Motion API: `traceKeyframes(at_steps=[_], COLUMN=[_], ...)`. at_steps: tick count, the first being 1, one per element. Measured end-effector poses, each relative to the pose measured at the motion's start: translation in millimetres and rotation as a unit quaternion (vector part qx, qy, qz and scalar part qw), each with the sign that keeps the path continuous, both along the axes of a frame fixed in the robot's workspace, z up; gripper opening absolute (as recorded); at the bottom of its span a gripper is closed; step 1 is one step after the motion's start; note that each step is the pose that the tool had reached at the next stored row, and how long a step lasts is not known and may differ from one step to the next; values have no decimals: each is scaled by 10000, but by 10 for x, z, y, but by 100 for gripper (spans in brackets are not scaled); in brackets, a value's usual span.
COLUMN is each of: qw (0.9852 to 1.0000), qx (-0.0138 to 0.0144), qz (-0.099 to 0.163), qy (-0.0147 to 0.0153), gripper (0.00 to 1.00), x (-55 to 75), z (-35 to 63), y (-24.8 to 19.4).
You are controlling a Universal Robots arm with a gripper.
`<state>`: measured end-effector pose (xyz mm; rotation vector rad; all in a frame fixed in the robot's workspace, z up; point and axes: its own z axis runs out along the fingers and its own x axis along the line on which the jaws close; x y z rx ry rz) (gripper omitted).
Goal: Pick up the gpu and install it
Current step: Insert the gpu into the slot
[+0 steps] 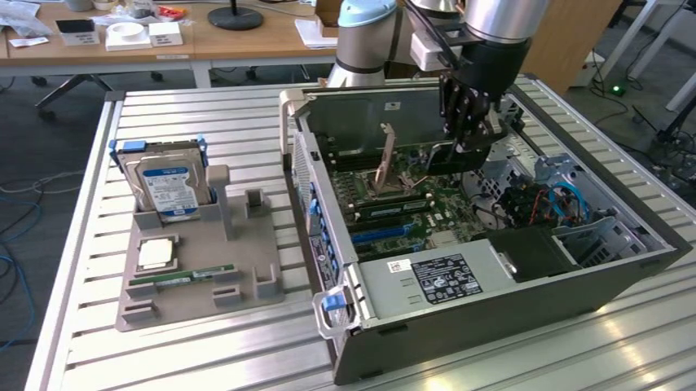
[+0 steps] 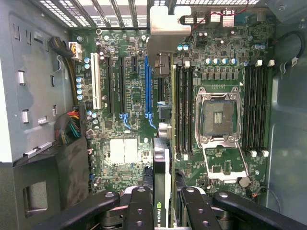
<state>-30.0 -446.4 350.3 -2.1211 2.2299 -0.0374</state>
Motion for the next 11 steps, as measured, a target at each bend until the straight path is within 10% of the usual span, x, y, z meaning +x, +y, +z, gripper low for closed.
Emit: traceKeyframes(at_steps=[11], qw=[10000], qx=[0], qz=[0], qy=[0], gripper=[27], x=[-5], z=[-108], y=[0])
